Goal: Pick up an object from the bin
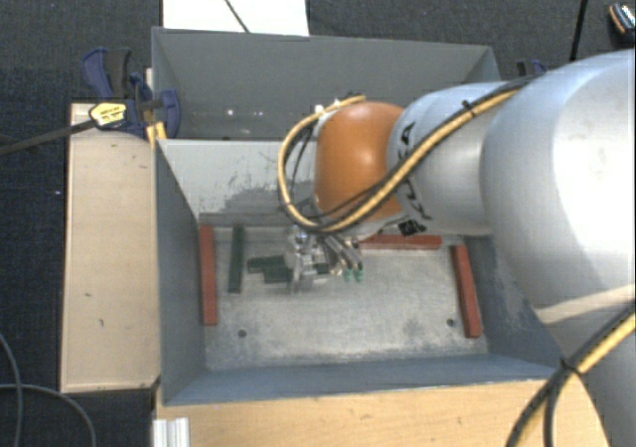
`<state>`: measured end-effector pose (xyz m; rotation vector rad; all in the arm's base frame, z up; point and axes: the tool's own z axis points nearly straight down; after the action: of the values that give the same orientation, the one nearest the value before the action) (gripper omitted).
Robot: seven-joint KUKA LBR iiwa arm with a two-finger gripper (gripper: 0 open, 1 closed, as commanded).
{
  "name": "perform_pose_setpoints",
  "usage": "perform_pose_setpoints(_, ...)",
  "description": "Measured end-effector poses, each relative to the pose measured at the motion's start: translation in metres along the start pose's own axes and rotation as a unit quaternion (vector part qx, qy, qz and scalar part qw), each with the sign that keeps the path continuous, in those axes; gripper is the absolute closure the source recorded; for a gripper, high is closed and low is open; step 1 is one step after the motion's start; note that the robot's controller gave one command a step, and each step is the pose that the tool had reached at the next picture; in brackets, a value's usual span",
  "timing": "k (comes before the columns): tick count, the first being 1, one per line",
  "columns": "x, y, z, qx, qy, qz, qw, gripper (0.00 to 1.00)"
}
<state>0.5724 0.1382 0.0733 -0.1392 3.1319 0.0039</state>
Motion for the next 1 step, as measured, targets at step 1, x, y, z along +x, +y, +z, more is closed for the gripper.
perform_pose_setpoints(1, 0.0016, -0.0004, 0.0026, 0.001, 0.0025, 0.0, 1.0, 0.0)
